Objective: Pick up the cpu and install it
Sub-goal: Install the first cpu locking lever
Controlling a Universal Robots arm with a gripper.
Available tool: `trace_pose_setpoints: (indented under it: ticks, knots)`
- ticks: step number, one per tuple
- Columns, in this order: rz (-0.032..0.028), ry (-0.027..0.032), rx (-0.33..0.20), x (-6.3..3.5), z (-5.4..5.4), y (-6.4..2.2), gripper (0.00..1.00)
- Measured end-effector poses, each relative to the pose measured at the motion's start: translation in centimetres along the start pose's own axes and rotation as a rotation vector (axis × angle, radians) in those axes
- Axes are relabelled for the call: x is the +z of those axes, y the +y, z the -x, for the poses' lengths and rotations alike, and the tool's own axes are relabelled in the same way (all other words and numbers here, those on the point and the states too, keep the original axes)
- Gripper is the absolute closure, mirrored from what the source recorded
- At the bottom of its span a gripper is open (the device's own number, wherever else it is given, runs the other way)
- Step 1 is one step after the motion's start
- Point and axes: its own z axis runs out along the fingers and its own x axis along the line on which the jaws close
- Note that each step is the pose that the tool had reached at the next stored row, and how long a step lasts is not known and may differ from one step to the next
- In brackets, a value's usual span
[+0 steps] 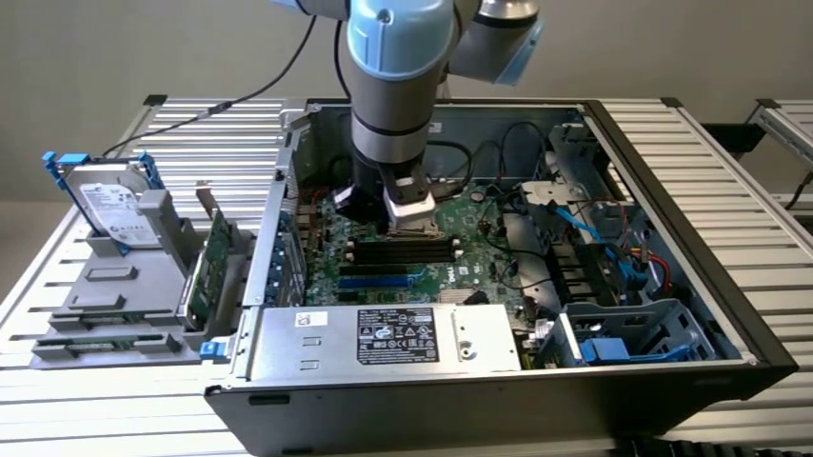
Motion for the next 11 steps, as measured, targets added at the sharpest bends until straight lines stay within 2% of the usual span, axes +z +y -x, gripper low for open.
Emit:
trace_pose_setpoints:
  ticks: [11]
  knots:
    - [0.0, 0.0, 0.0, 0.76, 0.08, -0.2, 0.89]
